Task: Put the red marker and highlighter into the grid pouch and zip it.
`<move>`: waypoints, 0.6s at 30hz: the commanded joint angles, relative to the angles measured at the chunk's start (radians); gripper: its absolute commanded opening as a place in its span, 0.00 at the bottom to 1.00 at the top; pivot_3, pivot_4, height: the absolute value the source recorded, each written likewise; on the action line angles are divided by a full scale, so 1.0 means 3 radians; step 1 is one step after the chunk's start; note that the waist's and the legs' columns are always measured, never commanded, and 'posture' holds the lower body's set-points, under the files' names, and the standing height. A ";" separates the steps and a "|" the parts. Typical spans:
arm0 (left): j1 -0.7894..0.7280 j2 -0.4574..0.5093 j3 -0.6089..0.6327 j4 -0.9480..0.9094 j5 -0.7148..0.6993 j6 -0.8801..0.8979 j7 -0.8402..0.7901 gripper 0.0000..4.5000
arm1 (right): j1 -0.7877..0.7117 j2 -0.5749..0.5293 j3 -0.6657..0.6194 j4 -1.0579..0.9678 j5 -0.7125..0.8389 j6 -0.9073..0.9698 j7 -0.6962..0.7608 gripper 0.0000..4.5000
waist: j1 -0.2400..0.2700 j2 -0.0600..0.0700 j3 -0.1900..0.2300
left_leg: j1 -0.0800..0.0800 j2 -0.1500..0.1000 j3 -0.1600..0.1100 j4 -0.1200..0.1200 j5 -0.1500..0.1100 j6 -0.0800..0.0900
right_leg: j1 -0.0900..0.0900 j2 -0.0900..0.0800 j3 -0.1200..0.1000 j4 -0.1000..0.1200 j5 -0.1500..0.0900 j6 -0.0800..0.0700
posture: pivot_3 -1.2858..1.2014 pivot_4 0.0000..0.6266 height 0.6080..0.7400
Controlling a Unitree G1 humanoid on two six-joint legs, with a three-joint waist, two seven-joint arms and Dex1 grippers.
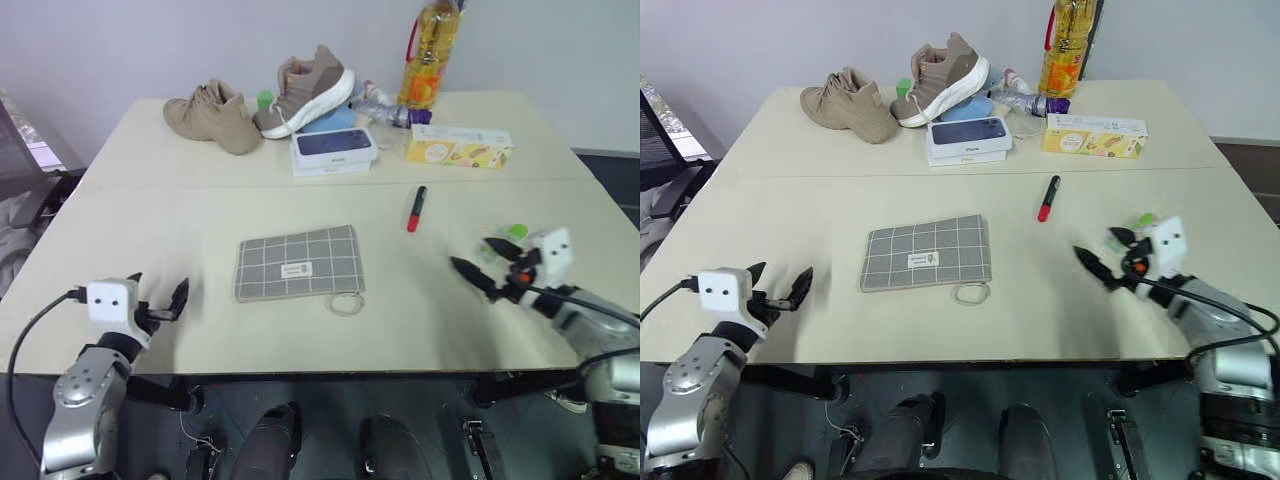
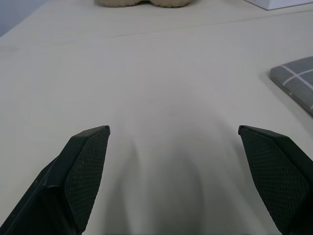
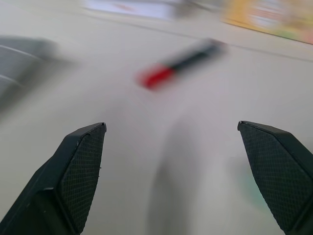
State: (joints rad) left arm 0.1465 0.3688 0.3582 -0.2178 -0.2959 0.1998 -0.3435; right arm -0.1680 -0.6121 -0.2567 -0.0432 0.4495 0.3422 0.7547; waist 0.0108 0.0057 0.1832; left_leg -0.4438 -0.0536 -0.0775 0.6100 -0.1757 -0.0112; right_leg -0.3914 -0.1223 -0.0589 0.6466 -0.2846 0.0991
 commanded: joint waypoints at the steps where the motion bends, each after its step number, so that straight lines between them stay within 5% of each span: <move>1: 0.0004 -0.0031 -0.0109 -0.0094 0.0084 -0.0135 0.0010 1.00 | -0.0268 0.0232 0.0287 -0.0275 0.0034 0.0044 -0.0088 0.88 | 0.0005 0.0000 0.0000 | 0.0000 0.0000 0.0000 0.0000 -0.0001 -0.0001 | 0.0000 0.0000 0.0000 0.0000 0.0000 0.0000 | 0.52 0.24 0.99; 9: -0.0019 0.0014 -0.0152 -0.0009 0.0167 -0.0240 -0.0026 1.00 | -0.0674 0.0711 0.1217 -0.0418 -0.0367 0.0288 -0.0321 0.02 | 0.0010 -0.0003 0.0000 | -0.0002 -0.0002 -0.0002 -0.0002 -0.0001 -0.0002 | -0.0015 0.0001 0.0000 -0.0002 0.0000 0.0001 | 0.52 0.24 0.99; 18: 0.0017 0.0231 -0.0135 0.0088 0.0299 -0.0470 -0.0164 1.00 | -0.0981 0.1124 0.1607 0.0063 -0.0980 0.0636 -0.0965 0.02 | 0.0002 -0.0004 -0.0001 | 0.0000 -0.0002 -0.0004 -0.0004 -0.0001 -0.0002 | -0.0022 0.0007 0.0002 0.0002 0.0003 -0.0002 | 0.52 0.24 0.99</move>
State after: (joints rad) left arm 0.1457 0.4177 0.2985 -0.1847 -0.2207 0.0959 -0.3790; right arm -0.4476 -0.2889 0.2404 -0.0337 0.1721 0.5126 0.5026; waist 0.0115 0.0045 0.1830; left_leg -0.4437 -0.0542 -0.0786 0.6087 -0.1759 -0.0117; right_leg -0.3980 -0.1201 -0.0582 0.6472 -0.2838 0.0984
